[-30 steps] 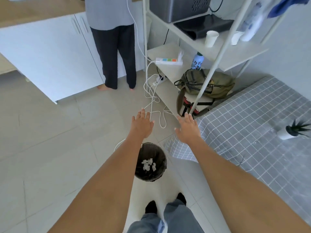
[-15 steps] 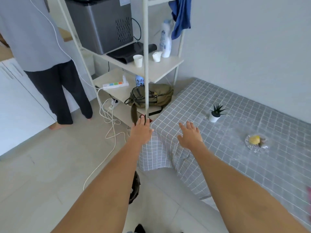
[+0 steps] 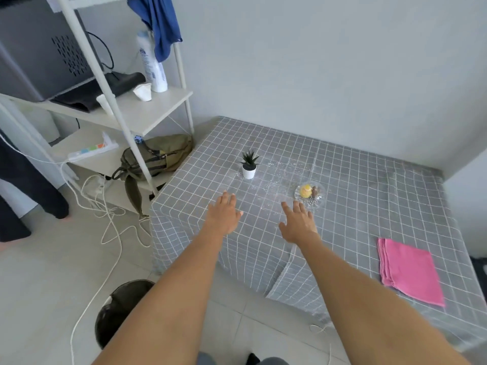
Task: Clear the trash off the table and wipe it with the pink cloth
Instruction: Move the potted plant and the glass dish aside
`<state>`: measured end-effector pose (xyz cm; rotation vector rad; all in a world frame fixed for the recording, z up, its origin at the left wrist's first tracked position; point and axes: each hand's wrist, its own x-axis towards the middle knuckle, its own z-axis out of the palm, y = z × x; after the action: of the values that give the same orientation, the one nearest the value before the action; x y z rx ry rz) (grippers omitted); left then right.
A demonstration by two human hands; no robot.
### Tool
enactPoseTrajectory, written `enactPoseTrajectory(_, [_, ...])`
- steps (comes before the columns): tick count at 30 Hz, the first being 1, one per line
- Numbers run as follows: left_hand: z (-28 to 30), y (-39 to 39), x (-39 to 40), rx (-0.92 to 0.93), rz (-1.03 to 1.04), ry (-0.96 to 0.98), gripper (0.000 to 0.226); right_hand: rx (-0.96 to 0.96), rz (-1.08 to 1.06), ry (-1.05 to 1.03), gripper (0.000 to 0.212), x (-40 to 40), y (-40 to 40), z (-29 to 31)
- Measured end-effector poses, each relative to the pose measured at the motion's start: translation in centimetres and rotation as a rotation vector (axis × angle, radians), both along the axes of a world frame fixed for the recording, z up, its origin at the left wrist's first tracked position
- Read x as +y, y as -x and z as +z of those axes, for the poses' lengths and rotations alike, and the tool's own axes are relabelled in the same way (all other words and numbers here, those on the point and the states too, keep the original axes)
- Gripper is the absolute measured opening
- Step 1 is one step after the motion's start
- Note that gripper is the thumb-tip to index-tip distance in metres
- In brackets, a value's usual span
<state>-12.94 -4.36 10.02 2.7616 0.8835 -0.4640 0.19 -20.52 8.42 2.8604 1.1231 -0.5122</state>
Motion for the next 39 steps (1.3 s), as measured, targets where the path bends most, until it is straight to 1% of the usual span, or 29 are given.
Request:
enactPoseTrajectory(4, [-0.6,-2.5,-1.9,0.023,-0.039,0.010,0.064,0.017,-0.061,0.003,0.067,-2.5,-1.9,-0.8])
enactPoseTrajectory(8, [-1.2,-4.2,-2.1,0.074,-0.089,-0.034,0.065,0.043,-0.137,-0.052,0.067,-3.4,-3.2,-1.4])
enactPoseTrajectory(12, [-2.0,-6.0,-1.4,0.089,-0.116,-0.030,0.064,0.061,-0.208,-0.076,0.068,-3.6,-4.8,-2.1])
enactPoseTrajectory(17, [-3.7,-8.3,0.5,0.102,-0.125,0.016,0.064,0.053,-0.295,-0.109,0.070,-2.9,-7.3,-3.2])
enactPoseTrajectory(20, [-5.0,-10.0,2.6,0.081,-0.114,0.065,0.065,0.077,-0.386,-0.161,0.073,-2.0,-9.1,-3.8])
enactPoseTrajectory(23, [-6.3,-11.5,5.1,0.041,-0.094,0.095,0.066,0.079,-0.458,-0.190,0.074,-0.8,-11.1,-4.5])
enactPoseTrajectory(29, [-9.0,-13.0,8.5,-0.046,-0.041,0.084,0.069,0.060,-0.557,-0.301,0.082,1.5,-12.9,-6.6])
enactPoseTrajectory(35, [-11.2,-13.2,9.9,-0.245,0.060,0.163,0.073,0.082,-0.677,-0.463,0.095,2.5,-12.9,-8.8])
enactPoseTrajectory(39, [-12.2,-14.2,10.4,-0.404,0.172,0.228,0.078,0.072,-0.771,-0.605,0.097,3.0,-13.0,-10.4])
